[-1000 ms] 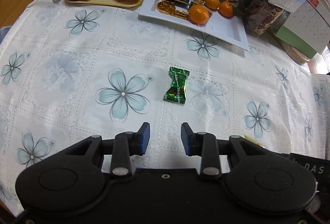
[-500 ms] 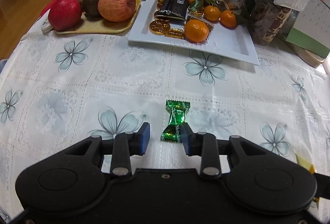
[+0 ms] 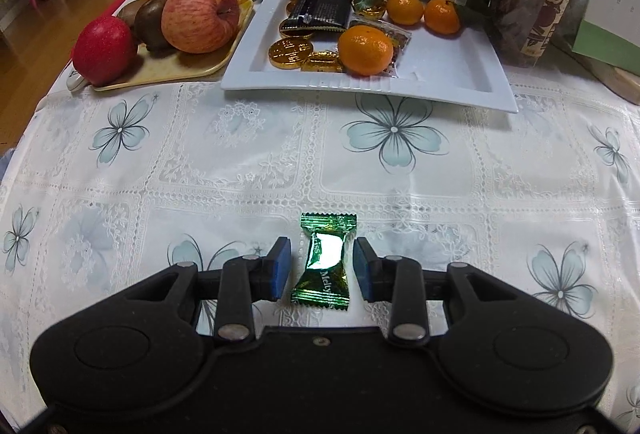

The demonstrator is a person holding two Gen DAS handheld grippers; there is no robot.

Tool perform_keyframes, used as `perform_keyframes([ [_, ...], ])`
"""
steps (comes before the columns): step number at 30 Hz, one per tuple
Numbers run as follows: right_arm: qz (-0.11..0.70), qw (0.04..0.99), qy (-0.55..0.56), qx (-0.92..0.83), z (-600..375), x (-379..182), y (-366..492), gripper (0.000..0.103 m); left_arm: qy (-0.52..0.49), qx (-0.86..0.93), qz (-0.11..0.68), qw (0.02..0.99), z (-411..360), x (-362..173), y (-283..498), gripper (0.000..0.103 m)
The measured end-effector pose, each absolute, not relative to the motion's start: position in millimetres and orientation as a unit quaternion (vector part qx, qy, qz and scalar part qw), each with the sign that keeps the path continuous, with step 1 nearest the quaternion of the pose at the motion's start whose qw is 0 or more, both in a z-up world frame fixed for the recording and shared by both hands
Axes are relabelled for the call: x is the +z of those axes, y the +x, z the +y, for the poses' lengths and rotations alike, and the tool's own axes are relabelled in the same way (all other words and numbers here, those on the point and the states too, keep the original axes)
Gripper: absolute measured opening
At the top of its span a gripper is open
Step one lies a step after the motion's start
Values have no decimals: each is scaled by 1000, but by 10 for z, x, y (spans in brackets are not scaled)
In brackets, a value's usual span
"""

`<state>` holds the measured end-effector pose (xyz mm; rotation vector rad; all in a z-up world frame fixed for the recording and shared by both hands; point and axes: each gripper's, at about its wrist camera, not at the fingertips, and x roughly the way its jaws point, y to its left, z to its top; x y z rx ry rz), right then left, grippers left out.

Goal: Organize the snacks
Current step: 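Grasp the green wrapped candy with the left tool, then carry the yellow-and-silver packet and green candy over the gold tray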

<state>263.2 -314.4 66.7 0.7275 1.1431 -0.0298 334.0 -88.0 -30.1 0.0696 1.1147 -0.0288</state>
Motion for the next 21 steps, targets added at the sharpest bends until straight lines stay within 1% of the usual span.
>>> perform_keyframes([
  [9, 532, 782, 323, -24, -3142, 641, 2637, 40, 35, 1, 538, 842, -887, -376, 3365, 45],
  [10, 533, 782, 321, -24, -3131, 636, 2638, 40, 34, 1, 539, 841, -887, -374, 3367, 44],
  [12, 536, 784, 313, -23, -3102, 625, 2642, 40, 33, -1, 545, 838, -887, -364, 3366, 32],
  [13, 537, 784, 310, -23, -3084, 619, 2643, 40, 35, 1, 546, 837, -890, -354, 3360, 29],
  [21, 546, 791, 274, -24, -2965, 563, 2642, 40, 39, 19, 544, 838, -829, -139, 3198, 27],
])
